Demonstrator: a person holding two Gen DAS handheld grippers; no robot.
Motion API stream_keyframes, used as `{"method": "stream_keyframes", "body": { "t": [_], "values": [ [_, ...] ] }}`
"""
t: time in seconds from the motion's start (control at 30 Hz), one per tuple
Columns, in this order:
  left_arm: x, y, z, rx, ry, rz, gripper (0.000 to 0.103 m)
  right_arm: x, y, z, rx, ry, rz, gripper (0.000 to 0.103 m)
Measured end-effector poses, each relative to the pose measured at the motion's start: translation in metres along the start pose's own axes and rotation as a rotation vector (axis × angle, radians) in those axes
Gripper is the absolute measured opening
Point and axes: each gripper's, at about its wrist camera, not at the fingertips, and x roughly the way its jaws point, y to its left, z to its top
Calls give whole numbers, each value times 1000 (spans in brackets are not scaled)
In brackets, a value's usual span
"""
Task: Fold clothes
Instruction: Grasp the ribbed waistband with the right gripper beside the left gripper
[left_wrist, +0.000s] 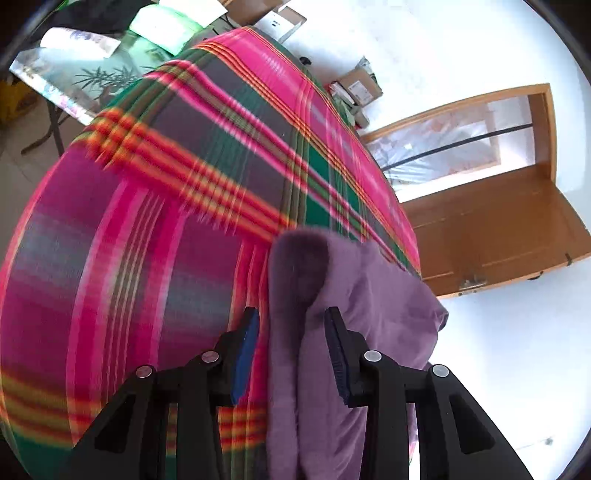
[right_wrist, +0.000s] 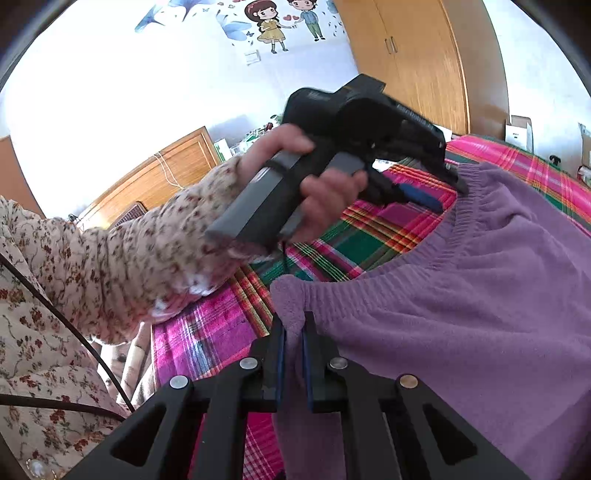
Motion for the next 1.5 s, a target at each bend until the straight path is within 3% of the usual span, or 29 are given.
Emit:
{"method": "stream_keyframes", "body": {
  "t": [0.37,0.47,0.7,0.9,1.03,1.2,1.33,1.5],
  "values": [
    [6,-9,31,75,-91,34,39,9,-6,-6,27,23,20,9],
    [5,-14,30,163,-93,44,40,11,-8,-6,36,25,27,9],
    [22,-27,29,283,-56,86,54,11,-10,-6,48,28,31,9],
    [27,-30,35,219,-36,69,53,10,-11,-6,51,26,32,9],
    [23,-23,37,174,-76,73,53,11,-12,-7,57,31,34,9],
    [26,-30,33,304,-92,104,52,10,-14,-7,64,33,38,9],
    [26,-42,28,368,-91,87,52,10,-16,-7,68,34,40,9],
    [22,-53,19,501,-146,167,52,10,-18,-7,75,37,46,10]
  ]
}}
